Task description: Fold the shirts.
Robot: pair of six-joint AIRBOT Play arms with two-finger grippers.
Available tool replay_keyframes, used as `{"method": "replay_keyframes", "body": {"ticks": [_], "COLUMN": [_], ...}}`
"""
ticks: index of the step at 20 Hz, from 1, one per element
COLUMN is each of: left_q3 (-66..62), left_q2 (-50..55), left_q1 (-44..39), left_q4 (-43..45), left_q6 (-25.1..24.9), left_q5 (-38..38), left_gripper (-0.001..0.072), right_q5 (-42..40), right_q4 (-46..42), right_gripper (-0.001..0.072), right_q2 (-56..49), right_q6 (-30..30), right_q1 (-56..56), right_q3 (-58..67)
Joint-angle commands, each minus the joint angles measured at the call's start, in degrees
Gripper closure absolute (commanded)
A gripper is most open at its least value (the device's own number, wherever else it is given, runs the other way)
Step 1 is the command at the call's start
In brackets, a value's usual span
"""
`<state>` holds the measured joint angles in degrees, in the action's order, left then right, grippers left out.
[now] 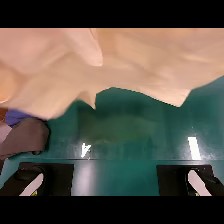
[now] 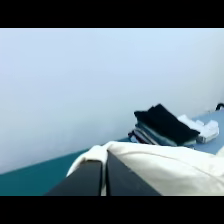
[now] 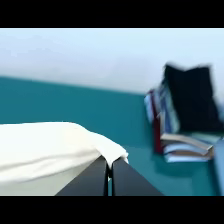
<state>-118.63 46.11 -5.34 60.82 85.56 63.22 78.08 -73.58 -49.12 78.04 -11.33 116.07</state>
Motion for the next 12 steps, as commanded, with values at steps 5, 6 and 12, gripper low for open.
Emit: {"method": "replay_keyframes", "body": {"ticks": [5, 6, 12], "left_q3": [8.5, 12.3, 29.1], "left_q2": [3.6, 5.7, 27.2], "left_q1": [0.0, 0.0, 0.0], "left_q4": [10.8, 10.8, 9.4], "left_q6": [6.0, 5.9, 3.4], "left_q5": [3.6, 5.5, 7.7], "left_gripper": [0.0683, 0.0682, 0.0682], "right_q5": [5.0, 6.0, 10.1], "right_q4": [-4.5, -4.5, -4.3], "right_gripper": [0.0696, 0.0696, 0.0696], "right_q2": [-7.4, -9.1, -27.3], "right_q6": [1.2, 1.2, 0.3], "right_q1": [0.0, 0.0, 3.2], "right_q3": [-1.0, -5.4, -17.8]}}
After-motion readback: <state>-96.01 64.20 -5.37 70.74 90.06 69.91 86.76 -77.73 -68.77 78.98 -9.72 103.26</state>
